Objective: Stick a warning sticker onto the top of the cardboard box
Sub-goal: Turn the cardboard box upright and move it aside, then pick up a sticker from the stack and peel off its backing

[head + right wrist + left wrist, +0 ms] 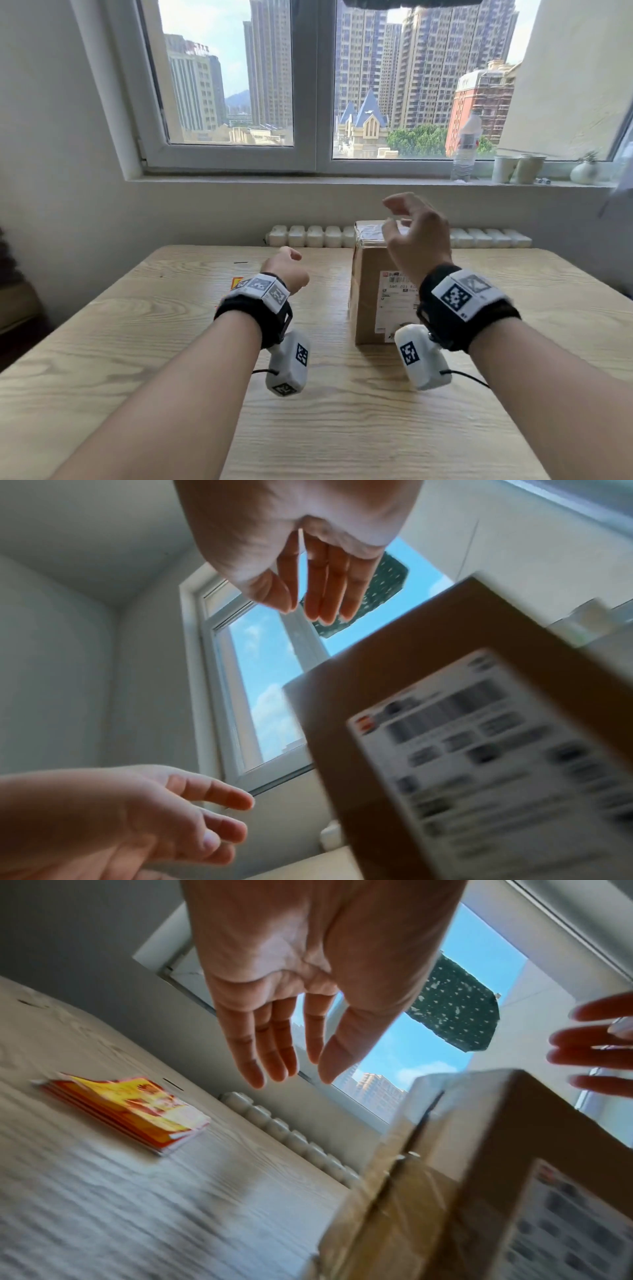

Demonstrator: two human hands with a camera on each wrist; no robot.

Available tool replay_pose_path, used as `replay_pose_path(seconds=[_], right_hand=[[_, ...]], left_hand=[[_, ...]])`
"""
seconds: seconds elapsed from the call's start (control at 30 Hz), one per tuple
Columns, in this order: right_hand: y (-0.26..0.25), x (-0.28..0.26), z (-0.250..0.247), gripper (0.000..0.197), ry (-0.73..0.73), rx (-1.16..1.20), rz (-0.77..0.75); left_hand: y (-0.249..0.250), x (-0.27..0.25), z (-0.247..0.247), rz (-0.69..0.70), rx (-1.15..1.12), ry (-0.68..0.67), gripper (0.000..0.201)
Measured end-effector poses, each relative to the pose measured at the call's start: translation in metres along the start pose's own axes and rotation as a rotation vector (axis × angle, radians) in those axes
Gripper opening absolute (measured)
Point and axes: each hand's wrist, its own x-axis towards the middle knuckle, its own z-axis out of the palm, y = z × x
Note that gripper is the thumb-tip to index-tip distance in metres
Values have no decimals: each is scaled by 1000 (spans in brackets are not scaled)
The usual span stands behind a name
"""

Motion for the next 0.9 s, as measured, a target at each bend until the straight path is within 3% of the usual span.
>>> replay_pose_path(seconds=[0.13,0.43,0.63,0.73,0.9], right_hand=[[-25,-7,60,17,-173,61,-17],[-15,-17,193,24,-662,-212,-25],[4,-16,247,56,-1017,-478,-93],[8,-13,258,50,-1062,-505,-97],[10,-4,261,29,-993,-468,-88]], left_hand=[[-39,9,-30,-86,-21,62,44],[-98,56,-51,-162,27,56,39],[-115,86,-46,-145,44,45,34],[-122,96,-40,-129,107,-24,34],[-134,100,-30,-141,184,-81,38]])
